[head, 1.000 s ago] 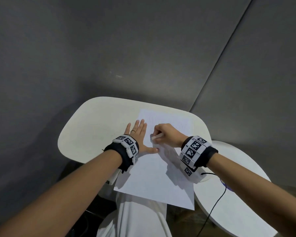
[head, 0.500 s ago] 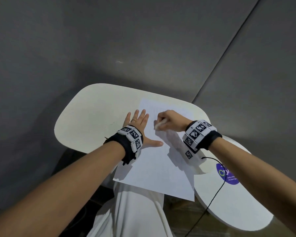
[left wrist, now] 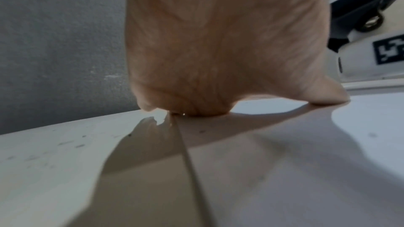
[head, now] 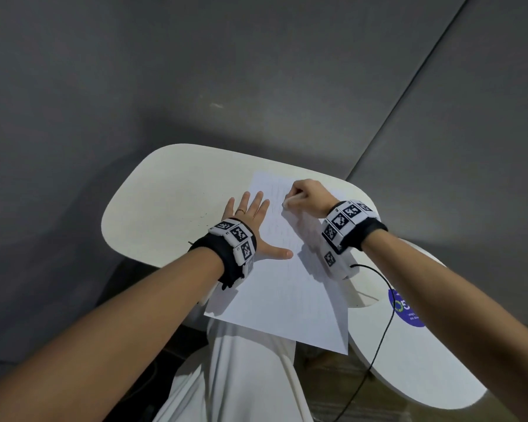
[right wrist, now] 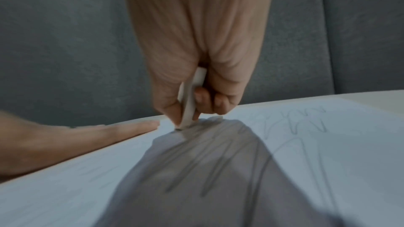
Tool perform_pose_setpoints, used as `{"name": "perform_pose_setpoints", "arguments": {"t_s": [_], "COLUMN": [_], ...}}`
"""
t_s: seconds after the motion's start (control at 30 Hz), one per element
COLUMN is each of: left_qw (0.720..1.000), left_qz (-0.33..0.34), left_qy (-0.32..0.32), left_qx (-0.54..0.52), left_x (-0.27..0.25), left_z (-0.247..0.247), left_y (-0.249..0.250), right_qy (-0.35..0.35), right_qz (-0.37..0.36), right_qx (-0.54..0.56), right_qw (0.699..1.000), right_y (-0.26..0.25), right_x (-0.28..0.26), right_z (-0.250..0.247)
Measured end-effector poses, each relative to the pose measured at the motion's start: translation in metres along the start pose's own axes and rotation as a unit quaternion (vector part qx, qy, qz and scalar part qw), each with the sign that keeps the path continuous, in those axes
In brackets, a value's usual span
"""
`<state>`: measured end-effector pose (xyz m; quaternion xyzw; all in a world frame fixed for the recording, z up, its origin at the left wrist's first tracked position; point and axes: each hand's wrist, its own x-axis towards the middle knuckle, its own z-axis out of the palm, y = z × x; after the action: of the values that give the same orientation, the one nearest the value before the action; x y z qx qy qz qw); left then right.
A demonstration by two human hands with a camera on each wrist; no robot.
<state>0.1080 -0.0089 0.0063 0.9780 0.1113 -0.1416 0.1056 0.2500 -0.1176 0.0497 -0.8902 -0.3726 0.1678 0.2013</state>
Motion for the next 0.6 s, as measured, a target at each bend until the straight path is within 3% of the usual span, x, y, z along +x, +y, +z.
{"name": "perform_pose_setpoints", "arguments": {"t_s": [0.07,0.17,0.23,0.43,0.6], "left_qw": [1.000,1.000,1.000,1.000,1.000], "left_qz": [-0.003,0.001,0.006,0.011,0.004], "left_qy": [0.001,0.010,0.010,0.001,0.008], "left_qx": [-0.002,-0.007,-0.002,-0.004,-0.005], "left_x": [0.000,0.001,0.001,0.000,0.001], "left_z": [0.000,0.003,0.003,0.000,0.004], "left_y": [-0.001,-0.001,-0.002,-0.002,-0.002], "right_qy": [-0.008,-0.116,-0.149,0.002,-0.158], "right_qz": [-0.008,-0.015,-0.017,0.011,-0.031], "right_qx": [-0.010,-0.004,0.010,0.010,-0.001], "right_qw": [1.000,0.993,0.989,1.000,0.987], "right_y": [-0.001,-0.003,-0.002,-0.011,-0.017], "right_x": [-0.005,-0.029,-0.033,0.000,-0.033], "right_z": [0.003,0.005,0.005,0.002,0.009]}}
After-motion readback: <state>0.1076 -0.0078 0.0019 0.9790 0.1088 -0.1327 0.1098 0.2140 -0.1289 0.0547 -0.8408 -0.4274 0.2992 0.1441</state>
